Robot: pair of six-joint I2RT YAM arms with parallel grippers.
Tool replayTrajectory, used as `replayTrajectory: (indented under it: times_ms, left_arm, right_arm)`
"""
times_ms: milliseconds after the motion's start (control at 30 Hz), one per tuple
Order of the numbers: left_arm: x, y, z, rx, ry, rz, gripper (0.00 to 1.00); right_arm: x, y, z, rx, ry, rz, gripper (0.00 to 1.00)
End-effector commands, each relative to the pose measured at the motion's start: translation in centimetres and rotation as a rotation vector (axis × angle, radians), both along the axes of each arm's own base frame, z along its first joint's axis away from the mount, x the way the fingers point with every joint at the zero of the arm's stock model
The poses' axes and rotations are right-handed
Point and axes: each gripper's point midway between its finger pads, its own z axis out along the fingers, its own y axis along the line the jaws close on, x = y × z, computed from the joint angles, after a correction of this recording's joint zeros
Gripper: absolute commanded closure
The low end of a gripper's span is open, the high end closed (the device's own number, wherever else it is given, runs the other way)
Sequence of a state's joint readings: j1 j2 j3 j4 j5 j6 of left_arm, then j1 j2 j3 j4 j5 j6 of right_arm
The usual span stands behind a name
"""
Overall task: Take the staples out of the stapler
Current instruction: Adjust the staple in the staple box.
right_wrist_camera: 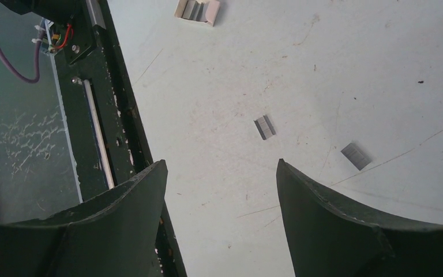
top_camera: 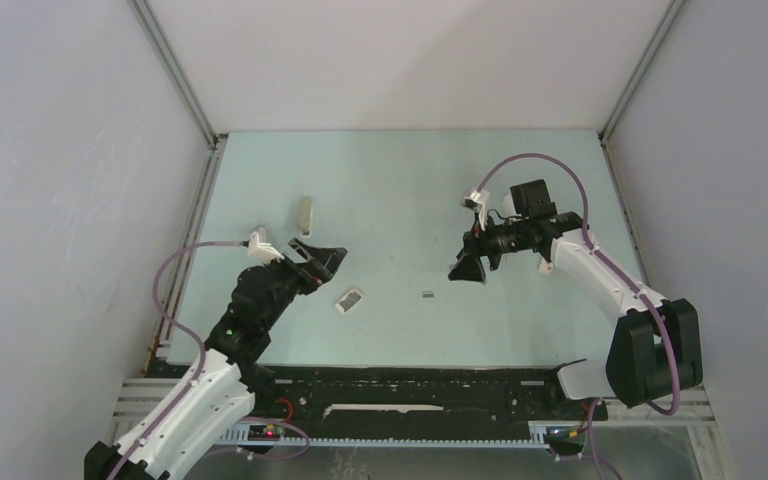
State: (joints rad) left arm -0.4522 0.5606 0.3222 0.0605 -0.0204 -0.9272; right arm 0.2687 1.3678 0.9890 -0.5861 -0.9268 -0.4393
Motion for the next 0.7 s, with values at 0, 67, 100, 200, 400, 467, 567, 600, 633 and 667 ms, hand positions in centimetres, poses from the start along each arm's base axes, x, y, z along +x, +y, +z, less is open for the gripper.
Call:
replayTrajectory:
  times_ms: [0,67,100,200,400,467,567,600,633,667]
  left_arm:
    - [0.0,-0.6,-0.6,-0.034,0.028,-0.014,0.06]
    - [0.0,-0.8,-0.7,-0.035,0.033,-0.016,0.06]
    - [0.0,-0.8,-0.7,-0.036,0.036,-0.018,0.06]
    - [0.0,-1.0,-0.9,-0.038,0.043,-0.022,0.06]
    - [0.1,-1.4,-0.8,-0.048,0.05,-0.029,0.06]
    - [0.1,-1.5,-0.9,-0.05,0.056,-0.031,0.06]
    - [0.1,-1.6,-1.1,-0.055,0.064,-0.032,0.06]
    - [0.0,-1.7,-1.1,-0.055,0.067,-0.033,0.06]
    - [0.1,-1.7,-1.2,-0.057,0.07,-0.032,0.06]
    - [0.1,-1.7,-1.2,-0.058,0.071,-0.032,0.06]
  right_arm:
    - [0.0,0.1,1.1,0.032,-0.027,0.0,0.22]
    - [0.0,0.1,1.0,0.033,-0.027,-0.001,0.22]
    - [0.0,0.1,1.0,0.034,-0.026,-0.002,0.22]
    - [0.0,0.0,1.0,0.035,-0.026,-0.003,0.22]
    - [0.0,0.0,1.0,0.035,-0.023,-0.005,0.22]
    - [0.0,0.0,1.0,0.035,-0.024,-0.005,0.22]
    - [0.0,0.0,0.9,0.034,-0.022,-0.005,0.21]
    - [0.0,0.0,0.9,0.035,-0.022,-0.005,0.22]
    - [0.0,0.0,0.9,0.034,-0.022,-0.005,0.22]
    - [0.0,0.0,0.9,0.035,-0.022,-0.005,0.22]
